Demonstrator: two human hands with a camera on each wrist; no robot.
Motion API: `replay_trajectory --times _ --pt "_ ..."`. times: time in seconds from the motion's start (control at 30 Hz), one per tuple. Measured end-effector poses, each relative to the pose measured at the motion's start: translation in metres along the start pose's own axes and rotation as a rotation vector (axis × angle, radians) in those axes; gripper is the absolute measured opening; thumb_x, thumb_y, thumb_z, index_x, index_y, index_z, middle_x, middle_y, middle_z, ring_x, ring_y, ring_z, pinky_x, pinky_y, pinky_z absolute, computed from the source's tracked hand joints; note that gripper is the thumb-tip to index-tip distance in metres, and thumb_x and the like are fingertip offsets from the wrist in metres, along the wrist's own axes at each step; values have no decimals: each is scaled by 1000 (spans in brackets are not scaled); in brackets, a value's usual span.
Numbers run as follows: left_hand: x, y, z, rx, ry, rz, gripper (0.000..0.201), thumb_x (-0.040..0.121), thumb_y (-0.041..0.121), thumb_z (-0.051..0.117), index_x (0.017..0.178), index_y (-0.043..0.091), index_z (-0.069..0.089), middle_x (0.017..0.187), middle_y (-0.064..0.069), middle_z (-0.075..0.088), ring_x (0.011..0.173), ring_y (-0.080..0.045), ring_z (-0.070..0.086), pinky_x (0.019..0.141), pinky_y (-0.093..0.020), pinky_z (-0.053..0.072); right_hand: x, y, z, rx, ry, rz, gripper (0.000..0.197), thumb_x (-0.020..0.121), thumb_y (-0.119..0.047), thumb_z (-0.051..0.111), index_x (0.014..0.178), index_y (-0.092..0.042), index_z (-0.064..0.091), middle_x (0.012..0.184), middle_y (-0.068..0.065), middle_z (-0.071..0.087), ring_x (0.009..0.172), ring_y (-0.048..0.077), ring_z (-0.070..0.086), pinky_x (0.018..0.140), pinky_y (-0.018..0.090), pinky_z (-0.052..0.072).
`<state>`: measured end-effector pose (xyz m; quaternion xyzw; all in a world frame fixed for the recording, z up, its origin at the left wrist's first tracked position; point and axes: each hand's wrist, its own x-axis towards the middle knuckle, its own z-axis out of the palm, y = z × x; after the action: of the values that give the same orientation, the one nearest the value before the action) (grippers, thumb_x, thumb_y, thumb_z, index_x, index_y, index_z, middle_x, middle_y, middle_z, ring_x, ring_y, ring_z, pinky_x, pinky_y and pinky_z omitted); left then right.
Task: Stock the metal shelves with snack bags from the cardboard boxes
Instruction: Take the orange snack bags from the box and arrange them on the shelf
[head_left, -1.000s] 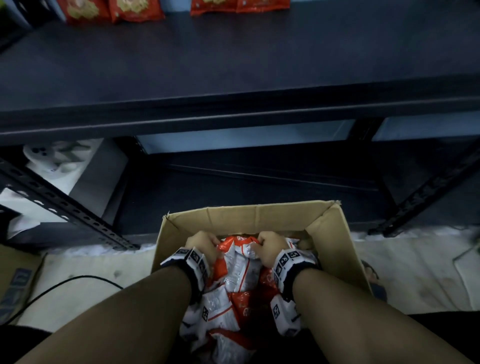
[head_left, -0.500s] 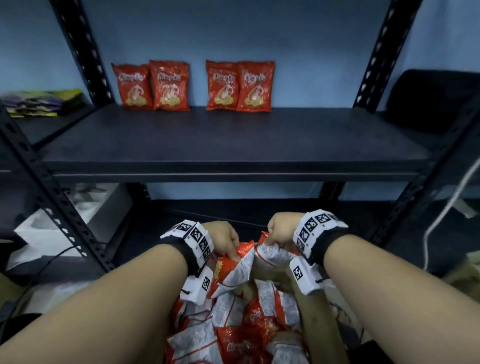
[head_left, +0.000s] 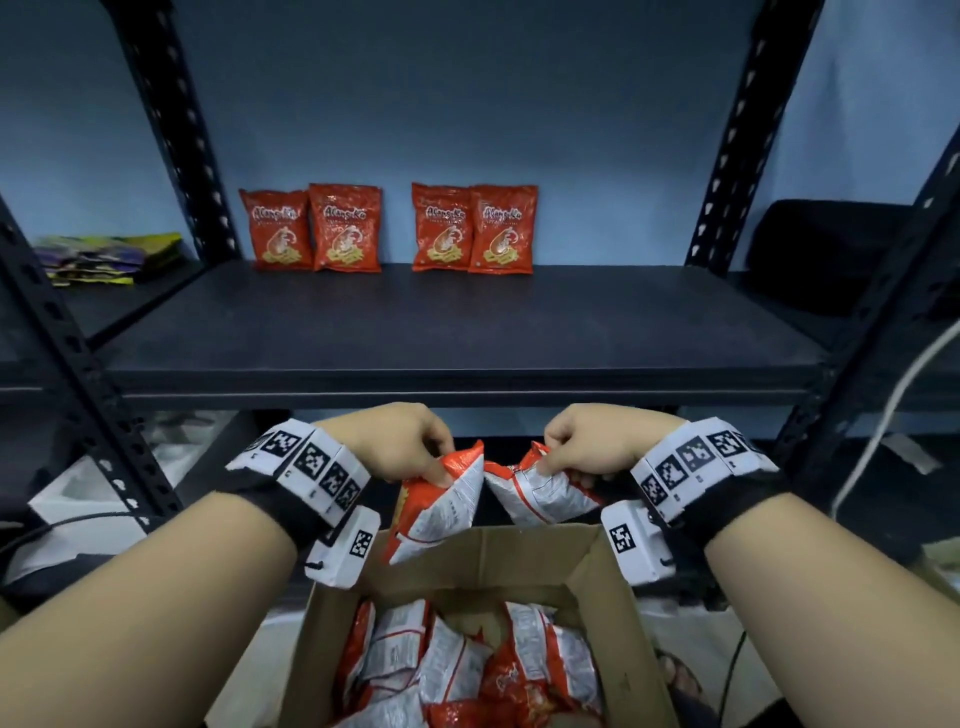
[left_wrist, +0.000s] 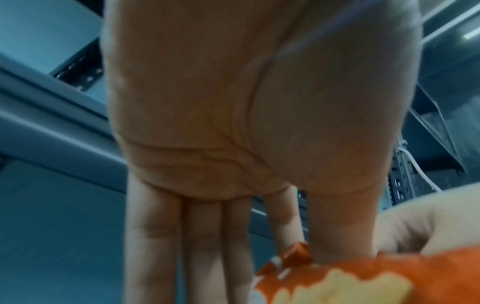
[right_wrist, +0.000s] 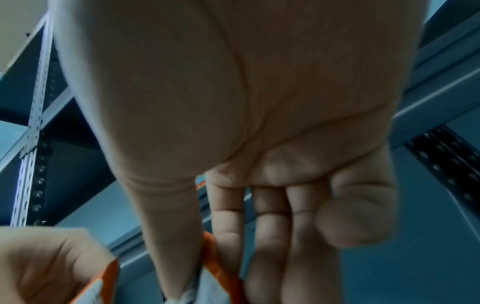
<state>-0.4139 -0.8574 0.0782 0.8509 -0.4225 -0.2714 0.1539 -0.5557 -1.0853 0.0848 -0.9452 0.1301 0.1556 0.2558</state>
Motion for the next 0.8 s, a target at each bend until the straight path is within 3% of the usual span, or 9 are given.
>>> replay_trajectory --times 0.17,0.33,0.43,0.53,0.73,0.8 --pt "-10 -4 1 75 126 95 11 88 39 75 97 37 72 94 17 73 86 0 68 85 -29 58 -13 -5 -9 -70 80 -108 37 92 -37 72 68 -20 49 61 -3 53 56 13 49 61 34 41" --pt "-19 -3 -8 -18 276 169 9 86 47 75 91 41 70 90 16 73 84 0 69 81 -29 58 -35 -19 -29 -101 327 -203 38 90 -32 71 66 -11 51 58 -6 46 53 8 40 59 33 37" --pt "-23 -3 -8 -92 334 210 6 88 43 76 90 39 71 86 14 74 79 0 69 74 -24 56 -47 -23 -40 -17 474 -268 33 90 -28 71 69 -9 55 62 -4 52 57 7 46 63 34 41" --pt "-24 -4 -7 -118 366 222 5 90 39 75 90 38 71 84 13 73 77 -1 69 71 -22 53 -52 -24 -50 102 633 -353 31 90 -26 73 68 -12 55 75 -3 53 69 12 51 72 33 42" --pt "-24 -5 -4 -160 365 238 5 90 38 76 93 37 72 89 10 75 82 -5 71 78 -28 58 -49 -24 -59 329 920 -474 31 97 -24 67 74 -10 51 70 -6 48 65 8 43 65 26 37" --pt "-24 -5 -4 -174 366 232 5 90 39 76 92 37 72 89 10 75 82 -5 71 79 -29 58 -46 -24 -58 300 1015 -472 26 100 -25 63 80 -9 56 75 -4 58 70 11 51 67 28 42"
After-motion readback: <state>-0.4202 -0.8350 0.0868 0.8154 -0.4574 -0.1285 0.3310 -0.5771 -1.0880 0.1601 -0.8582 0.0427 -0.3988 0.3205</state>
